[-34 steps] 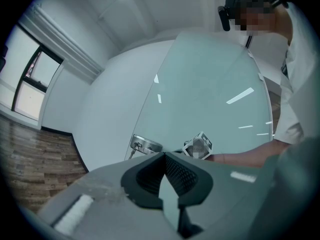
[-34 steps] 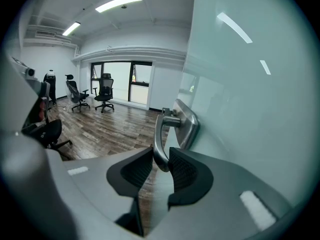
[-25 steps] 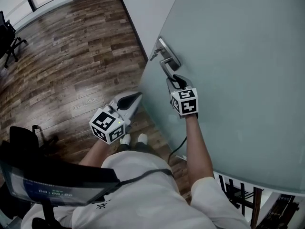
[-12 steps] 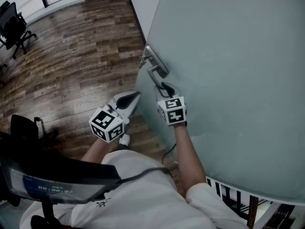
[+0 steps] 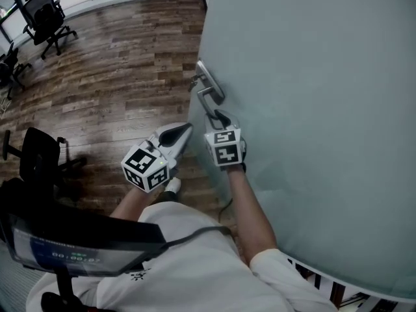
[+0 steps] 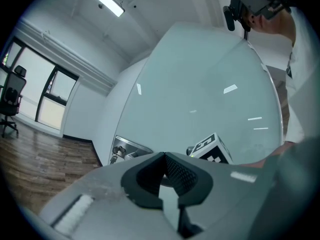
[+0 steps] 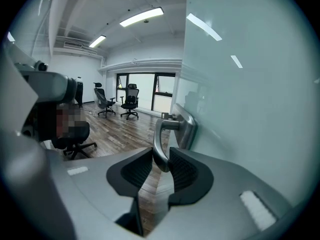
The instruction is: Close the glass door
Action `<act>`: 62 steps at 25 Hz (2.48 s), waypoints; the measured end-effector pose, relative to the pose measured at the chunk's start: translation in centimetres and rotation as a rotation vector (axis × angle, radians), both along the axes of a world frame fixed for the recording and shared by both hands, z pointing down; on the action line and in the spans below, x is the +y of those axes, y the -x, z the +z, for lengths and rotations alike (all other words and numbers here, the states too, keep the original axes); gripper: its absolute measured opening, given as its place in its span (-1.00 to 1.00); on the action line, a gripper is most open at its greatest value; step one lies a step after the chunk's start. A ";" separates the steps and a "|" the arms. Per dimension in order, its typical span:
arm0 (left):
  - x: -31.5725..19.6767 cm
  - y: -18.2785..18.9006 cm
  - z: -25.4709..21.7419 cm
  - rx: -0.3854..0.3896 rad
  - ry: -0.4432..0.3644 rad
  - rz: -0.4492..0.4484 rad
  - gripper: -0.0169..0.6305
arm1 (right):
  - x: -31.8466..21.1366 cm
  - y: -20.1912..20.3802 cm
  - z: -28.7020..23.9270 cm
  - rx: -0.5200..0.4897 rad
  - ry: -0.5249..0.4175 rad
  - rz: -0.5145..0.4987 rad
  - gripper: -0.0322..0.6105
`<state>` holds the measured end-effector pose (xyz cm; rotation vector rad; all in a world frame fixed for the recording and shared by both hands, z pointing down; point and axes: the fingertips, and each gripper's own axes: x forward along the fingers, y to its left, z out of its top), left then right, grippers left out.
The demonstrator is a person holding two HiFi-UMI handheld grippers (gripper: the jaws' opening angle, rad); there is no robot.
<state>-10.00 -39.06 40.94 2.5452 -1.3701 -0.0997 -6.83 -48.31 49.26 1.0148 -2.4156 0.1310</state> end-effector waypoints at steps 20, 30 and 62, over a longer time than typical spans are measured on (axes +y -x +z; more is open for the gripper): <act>17.0 0.1 1.3 -0.055 0.052 -0.366 -0.95 | 5.7 3.3 0.2 -0.052 -0.024 -0.121 -0.58; 21.3 2.6 0.6 -0.053 0.032 -0.431 -0.95 | 8.9 5.2 0.3 -0.045 -0.042 -0.176 -0.58; 45.1 8.4 0.2 -0.023 0.005 -0.591 -0.95 | 28.7 12.1 0.0 -0.008 -0.057 -0.427 -0.54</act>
